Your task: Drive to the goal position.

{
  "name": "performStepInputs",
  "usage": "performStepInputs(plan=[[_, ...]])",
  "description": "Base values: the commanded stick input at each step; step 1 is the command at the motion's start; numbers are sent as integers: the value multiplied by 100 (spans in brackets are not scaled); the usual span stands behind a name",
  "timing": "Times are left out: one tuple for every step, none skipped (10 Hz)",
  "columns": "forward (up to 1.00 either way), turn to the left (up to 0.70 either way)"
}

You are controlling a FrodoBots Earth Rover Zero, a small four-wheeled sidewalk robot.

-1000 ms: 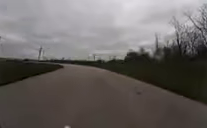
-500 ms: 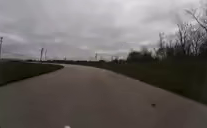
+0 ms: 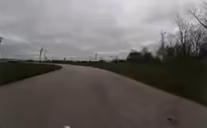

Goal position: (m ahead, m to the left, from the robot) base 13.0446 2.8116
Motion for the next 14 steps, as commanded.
performStepInputs(plan=[[100, 0], [100, 0], [100, 0], [100, 0], [100, 0], [100, 0], [100, 0], [100, 0], [100, 8], [100, 20], [100, 32], [100, 40], [100, 40], [100, 40]])
